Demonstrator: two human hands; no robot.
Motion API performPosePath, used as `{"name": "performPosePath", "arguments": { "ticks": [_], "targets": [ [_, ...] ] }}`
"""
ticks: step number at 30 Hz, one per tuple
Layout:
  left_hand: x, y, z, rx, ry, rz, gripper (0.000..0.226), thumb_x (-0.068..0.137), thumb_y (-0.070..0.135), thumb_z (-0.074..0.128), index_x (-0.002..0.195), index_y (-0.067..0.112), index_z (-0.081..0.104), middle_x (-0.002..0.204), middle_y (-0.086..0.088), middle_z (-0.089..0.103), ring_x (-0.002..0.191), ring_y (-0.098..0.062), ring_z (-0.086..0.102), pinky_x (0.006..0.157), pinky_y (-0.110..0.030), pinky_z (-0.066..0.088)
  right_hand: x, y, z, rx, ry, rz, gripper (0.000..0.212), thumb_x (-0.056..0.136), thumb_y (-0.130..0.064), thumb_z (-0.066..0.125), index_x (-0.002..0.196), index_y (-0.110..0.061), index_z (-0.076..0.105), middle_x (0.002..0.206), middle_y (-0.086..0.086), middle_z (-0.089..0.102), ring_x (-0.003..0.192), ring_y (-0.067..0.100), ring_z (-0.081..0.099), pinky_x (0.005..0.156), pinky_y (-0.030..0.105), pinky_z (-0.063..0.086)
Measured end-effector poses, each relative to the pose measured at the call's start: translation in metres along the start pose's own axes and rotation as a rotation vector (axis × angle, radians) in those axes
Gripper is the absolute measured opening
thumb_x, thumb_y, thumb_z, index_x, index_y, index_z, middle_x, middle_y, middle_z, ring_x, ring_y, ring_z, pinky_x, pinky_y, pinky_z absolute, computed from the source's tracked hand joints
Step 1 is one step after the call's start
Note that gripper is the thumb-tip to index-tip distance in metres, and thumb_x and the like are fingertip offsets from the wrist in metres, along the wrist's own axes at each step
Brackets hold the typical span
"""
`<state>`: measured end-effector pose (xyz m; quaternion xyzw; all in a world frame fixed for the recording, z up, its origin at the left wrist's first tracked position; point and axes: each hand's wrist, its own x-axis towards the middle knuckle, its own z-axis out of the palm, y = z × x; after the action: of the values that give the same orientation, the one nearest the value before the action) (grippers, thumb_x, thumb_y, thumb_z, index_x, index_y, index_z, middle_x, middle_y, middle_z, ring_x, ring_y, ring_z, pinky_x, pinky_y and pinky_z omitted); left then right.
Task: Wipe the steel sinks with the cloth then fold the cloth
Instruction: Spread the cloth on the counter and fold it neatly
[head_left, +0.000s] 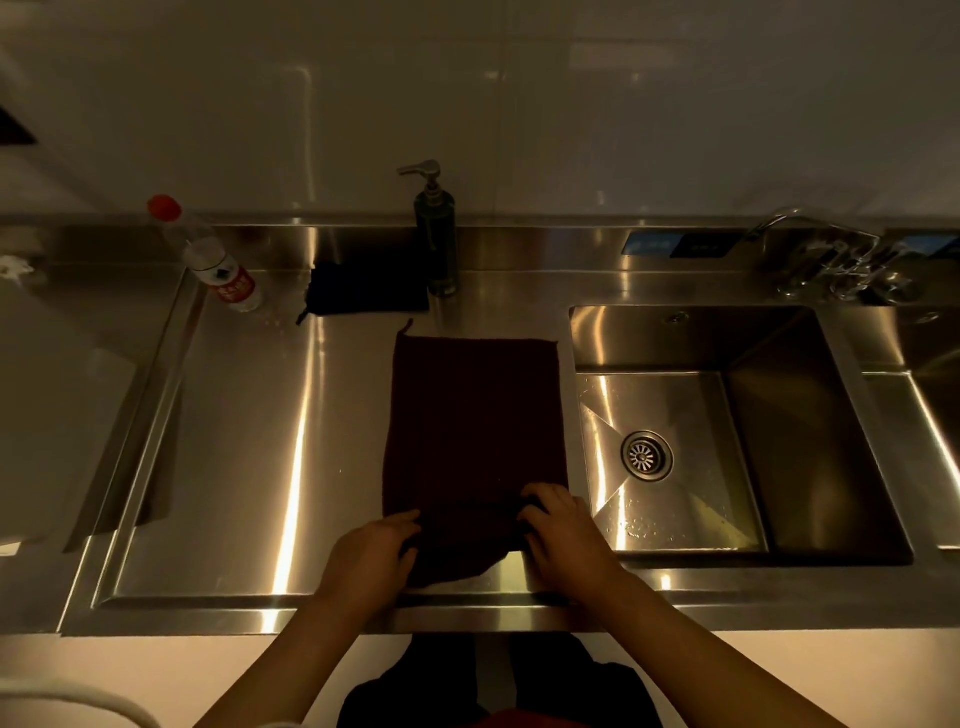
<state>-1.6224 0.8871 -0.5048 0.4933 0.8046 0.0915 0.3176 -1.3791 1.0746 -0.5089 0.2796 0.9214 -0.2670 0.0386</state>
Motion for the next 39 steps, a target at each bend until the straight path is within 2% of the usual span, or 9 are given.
{"name": "performPosePath", "arguments": {
  "ticks": [7, 13, 20, 23, 26, 28, 31, 35, 39],
  "targets": [
    [-0.006, -0.001, -0.007, -0.108, -0.063, -0.012, 0.03, 0.104, 0.04, 0.057, 0.133, 0.042, 0.064, 0.113, 0.013, 0.074, 0.094, -0.002, 0.067, 0.083, -0.019, 0.055, -0.009, 0.0, -0.017, 0.145, -0.086, 0.132, 0.023, 0.102, -0.027, 0.054, 0.122, -0.029, 0.063, 0.115, -0.006, 0.068, 0.104, 0.013, 0.064, 0.092, 0.032, 0.052],
    [0.012, 0.009, -0.046, -0.282, 0.047, 0.019, 0.03, 0.096, 0.026, 0.073, 0.125, 0.032, 0.071, 0.12, 0.015, 0.066, 0.108, -0.003, 0.062, 0.098, -0.023, 0.049, 0.012, 0.003, -0.04, 0.438, 0.055, 0.259, 0.025, 0.103, -0.022, 0.056, 0.124, -0.027, 0.069, 0.118, -0.008, 0.068, 0.106, 0.005, 0.059, 0.09, 0.011, 0.041],
    [0.059, 0.035, -0.103, -0.238, 0.204, 0.08, 0.022, 0.096, 0.031, 0.072, 0.116, 0.022, 0.076, 0.112, 0.004, 0.072, 0.103, -0.013, 0.065, 0.092, -0.032, 0.052, 0.067, 0.009, -0.073, 0.739, 0.218, 0.471, 0.024, 0.1, -0.012, 0.06, 0.118, -0.018, 0.075, 0.119, 0.0, 0.071, 0.114, 0.017, 0.064, 0.098, 0.024, 0.044],
    [0.086, 0.038, -0.108, -0.161, 0.225, 0.052, 0.028, 0.095, 0.026, 0.073, 0.122, 0.02, 0.072, 0.12, -0.002, 0.067, 0.112, -0.02, 0.062, 0.096, -0.036, 0.051, 0.089, 0.015, -0.081, 0.624, 0.306, 0.574, 0.022, 0.099, -0.009, 0.059, 0.113, -0.012, 0.076, 0.118, 0.007, 0.072, 0.114, 0.023, 0.065, 0.093, 0.025, 0.045],
    [0.107, 0.035, -0.106, -0.103, 0.241, 0.028, 0.037, 0.094, 0.014, 0.072, 0.131, 0.016, 0.067, 0.127, -0.007, 0.062, 0.12, -0.025, 0.057, 0.1, -0.036, 0.049, 0.097, 0.012, -0.083, 0.339, 0.368, 0.483, 0.02, 0.094, -0.012, 0.063, 0.111, -0.015, 0.073, 0.116, 0.006, 0.066, 0.106, 0.024, 0.064, 0.091, 0.033, 0.05],
    [0.115, 0.028, -0.101, -0.047, 0.288, 0.008, 0.037, 0.093, 0.007, 0.068, 0.129, 0.014, 0.068, 0.127, -0.01, 0.061, 0.121, -0.029, 0.055, 0.099, -0.038, 0.049, 0.099, 0.003, -0.077, 0.312, 0.222, 0.346, 0.014, 0.088, -0.023, 0.073, 0.102, -0.022, 0.071, 0.105, -0.003, 0.063, 0.095, 0.017, 0.062, 0.079, 0.03, 0.049],
    [0.116, 0.015, -0.091, -0.021, 0.313, -0.057, 0.034, 0.092, 0.008, 0.067, 0.126, 0.013, 0.069, 0.125, -0.011, 0.061, 0.117, -0.032, 0.057, 0.094, -0.042, 0.052, 0.097, -0.006, -0.054, 0.186, -0.036, 0.22, 0.029, 0.079, -0.041, 0.081, 0.101, -0.028, 0.066, 0.1, -0.012, 0.054, 0.088, 0.009, 0.056, 0.07, 0.025, 0.044],
    [0.109, -0.002, -0.071, -0.07, 0.243, -0.122, 0.042, 0.094, 0.02, 0.071, 0.135, 0.014, 0.064, 0.128, -0.01, 0.06, 0.116, -0.03, 0.06, 0.091, -0.043, 0.054, 0.088, 0.0, -0.03, 0.053, -0.043, 0.154, 0.032, 0.084, -0.03, 0.077, 0.114, -0.024, 0.066, 0.109, -0.006, 0.054, 0.098, 0.013, 0.054, 0.076, 0.026, 0.041],
    [0.112, -0.009, -0.062, -0.223, 0.277, -0.227, 0.058, 0.094, 0.036, 0.074, 0.145, 0.015, 0.054, 0.132, -0.011, 0.06, 0.117, -0.03, 0.063, 0.092, -0.042, 0.055, 0.087, 0.006, -0.027, 0.169, 0.044, 0.223, 0.006, 0.092, -0.017, 0.066, 0.089, -0.019, 0.071, 0.097, -0.003, 0.061, 0.09, 0.017, 0.061, 0.077, 0.031, 0.05]
  ]
}}
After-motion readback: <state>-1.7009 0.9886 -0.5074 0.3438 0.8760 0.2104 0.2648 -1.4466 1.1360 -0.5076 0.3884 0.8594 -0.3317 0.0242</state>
